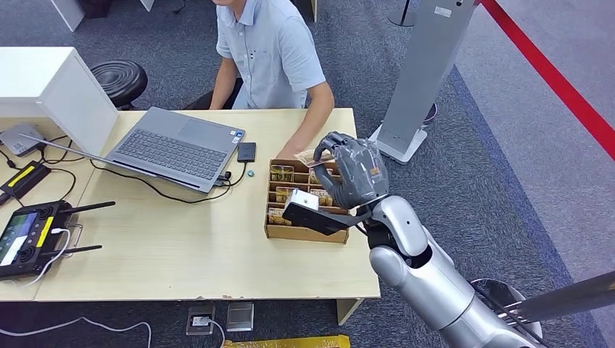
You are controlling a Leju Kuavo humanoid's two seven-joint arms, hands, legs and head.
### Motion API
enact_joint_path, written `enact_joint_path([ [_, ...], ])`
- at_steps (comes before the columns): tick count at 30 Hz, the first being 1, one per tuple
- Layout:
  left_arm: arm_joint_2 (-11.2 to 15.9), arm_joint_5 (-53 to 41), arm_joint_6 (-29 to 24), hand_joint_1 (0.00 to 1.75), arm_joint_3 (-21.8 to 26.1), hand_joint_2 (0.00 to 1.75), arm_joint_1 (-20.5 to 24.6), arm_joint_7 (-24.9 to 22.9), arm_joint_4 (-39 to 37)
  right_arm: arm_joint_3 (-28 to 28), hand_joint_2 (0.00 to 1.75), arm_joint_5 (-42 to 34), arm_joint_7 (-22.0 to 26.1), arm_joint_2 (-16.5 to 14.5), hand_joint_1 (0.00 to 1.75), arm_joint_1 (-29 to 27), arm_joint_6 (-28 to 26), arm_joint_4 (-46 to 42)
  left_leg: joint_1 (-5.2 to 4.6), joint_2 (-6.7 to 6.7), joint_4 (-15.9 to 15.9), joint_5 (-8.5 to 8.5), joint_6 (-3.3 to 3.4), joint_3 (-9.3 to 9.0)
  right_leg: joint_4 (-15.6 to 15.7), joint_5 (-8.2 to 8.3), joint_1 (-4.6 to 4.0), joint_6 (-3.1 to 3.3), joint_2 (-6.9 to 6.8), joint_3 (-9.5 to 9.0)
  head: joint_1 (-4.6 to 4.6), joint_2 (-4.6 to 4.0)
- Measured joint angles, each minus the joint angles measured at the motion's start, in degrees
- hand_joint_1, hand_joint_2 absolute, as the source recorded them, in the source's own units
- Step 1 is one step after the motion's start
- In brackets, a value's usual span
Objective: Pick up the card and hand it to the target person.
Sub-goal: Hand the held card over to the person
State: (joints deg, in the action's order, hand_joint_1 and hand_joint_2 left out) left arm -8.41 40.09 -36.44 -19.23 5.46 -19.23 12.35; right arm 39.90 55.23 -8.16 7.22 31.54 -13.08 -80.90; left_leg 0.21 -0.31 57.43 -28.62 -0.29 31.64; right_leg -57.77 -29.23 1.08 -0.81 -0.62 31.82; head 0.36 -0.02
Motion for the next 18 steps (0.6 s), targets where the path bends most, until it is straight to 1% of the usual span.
enact_joint_path([
  [7, 0.01, 0.02, 0.89, 0.0, -0.87, 0.0, 0.06, -1.12, 0.03, -0.53, 1.75, -0.69, -0.02, -2.28, 1.75, 3.65, -1.02, 3.17, 0.01, -0.01, 0.0, 0.01, -0.01, 0.02, -0.02, 0.0, 0.0, 0.0, 0.0, 0.0, -0.02, 0.0],
  [14, 0.0, -0.61, 0.76, 0.0, -3.01, 0.0, 0.16, -4.4, 0.33, -0.47, 1.75, -2.35, 1.14, -6.38, 1.75, 9.68, -2.22, 12.06, 0.01, -0.03, 0.0, 0.02, -0.01, 0.05, -0.04, 0.0, 0.0, 0.0, -0.02, 0.01, -0.01, 0.0],
  [18, -0.22, -0.69, -0.07, 0.0, -4.14, 0.0, 0.17, -5.13, 0.5, -0.47, 1.75, -2.63, 1.49, -8.67, 1.75, 12.95, -2.26, 17.47, 0.01, -0.03, 0.0, 0.02, -0.01, 0.07, -0.04, 0.0, 0.0, 0.0, -0.01, 0.02, 0.01, 0.0],
])
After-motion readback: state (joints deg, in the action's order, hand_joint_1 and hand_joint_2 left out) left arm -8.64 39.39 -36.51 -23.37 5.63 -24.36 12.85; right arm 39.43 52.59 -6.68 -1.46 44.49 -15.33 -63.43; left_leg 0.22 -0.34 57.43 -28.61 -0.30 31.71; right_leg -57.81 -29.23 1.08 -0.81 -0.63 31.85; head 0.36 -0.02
